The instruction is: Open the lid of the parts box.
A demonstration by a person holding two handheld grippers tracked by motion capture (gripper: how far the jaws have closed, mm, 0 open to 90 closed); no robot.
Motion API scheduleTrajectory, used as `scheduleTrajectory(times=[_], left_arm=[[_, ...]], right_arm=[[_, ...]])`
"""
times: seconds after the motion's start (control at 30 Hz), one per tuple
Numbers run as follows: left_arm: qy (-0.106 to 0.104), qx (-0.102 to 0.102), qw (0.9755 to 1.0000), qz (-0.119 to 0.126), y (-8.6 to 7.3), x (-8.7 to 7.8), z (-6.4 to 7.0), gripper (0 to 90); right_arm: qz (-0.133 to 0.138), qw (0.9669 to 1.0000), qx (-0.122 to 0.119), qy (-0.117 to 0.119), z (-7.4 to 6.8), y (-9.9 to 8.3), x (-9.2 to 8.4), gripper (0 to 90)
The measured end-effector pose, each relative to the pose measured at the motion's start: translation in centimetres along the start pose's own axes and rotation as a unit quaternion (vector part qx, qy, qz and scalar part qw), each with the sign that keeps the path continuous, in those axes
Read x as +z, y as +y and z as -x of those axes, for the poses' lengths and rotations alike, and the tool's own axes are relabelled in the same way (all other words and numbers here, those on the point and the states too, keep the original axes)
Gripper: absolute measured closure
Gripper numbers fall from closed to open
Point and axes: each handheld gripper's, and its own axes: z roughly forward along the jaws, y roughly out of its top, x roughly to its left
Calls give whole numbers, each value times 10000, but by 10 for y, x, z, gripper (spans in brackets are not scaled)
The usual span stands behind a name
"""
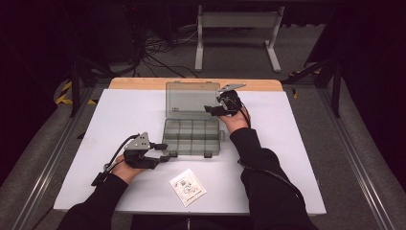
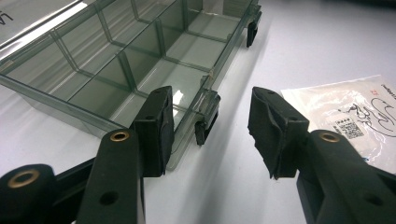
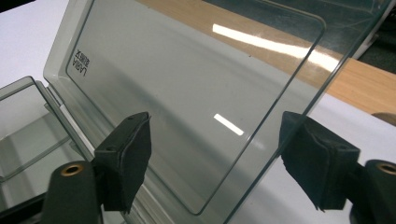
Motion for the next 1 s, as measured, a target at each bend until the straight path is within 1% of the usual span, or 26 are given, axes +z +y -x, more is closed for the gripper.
scheduleTrajectory(times=[0.13, 0.27, 0.53, 0.6, 0.67, 0.7, 0.77, 0.8, 0.83, 0.9, 0.93, 0.97, 1.0], left_arm=[[-2, 1, 10000, -1, 0, 0, 0, 507], [-5, -3, 10000, -1, 0, 0, 0, 507], [-20, -2, 10000, 0, 0, 0, 0, 503], [-46, -40, 10000, 11, 0, 0, -1, 498], [-20, -62, 10000, 39, 1, -1, 0, 493], [34, -76, 9999, 72, 2, -3, -1, 479], [48, -125, 9998, 170, 3, -6, -3, 471], [53, -188, 9996, 221, 3, -8, -3, 468], [83, -188, 9994, 268, 3, -10, -4, 460], [79, -222, 9993, 300, 4, -14, -4, 439], [103, -199, 9993, 296, 4, -16, -4, 431], [104, -241, 9992, 317, 4, -19, -3, 416], [132, -228, 9991, 341, 4, -21, -3, 398]], right_arm=[[-74, 9999, 82, 26, 1, -2, 4, 239], [-103, 9999, 105, 36, 2, -3, 5, 229], [-190, 9994, 267, 63, 7, -9, 5, 214], [-218, 9994, 273, 39, 9, -10, 5, 214], [-224, 9993, 309, 35, 10, -11, 2, 213], [-212, 9993, 311, 33, 10, -12, 0, 212], [-176, 9994, 292, 51, 9, -12, -5, 216], [-167, 9995, 269, 68, 8, -12, -9, 220], [-163, 9996, 223, 82, 7, -11, -13, 227], [-151, 9998, 84, 90, 3, -10, -21, 230], [-144, 9998, 8, 102, 1, -9, -26, 230], [-130, 9998, -77, 118, -1, -8, -30, 230], [-113, 9997, -151, 123, -3, -7, -35, 229]])
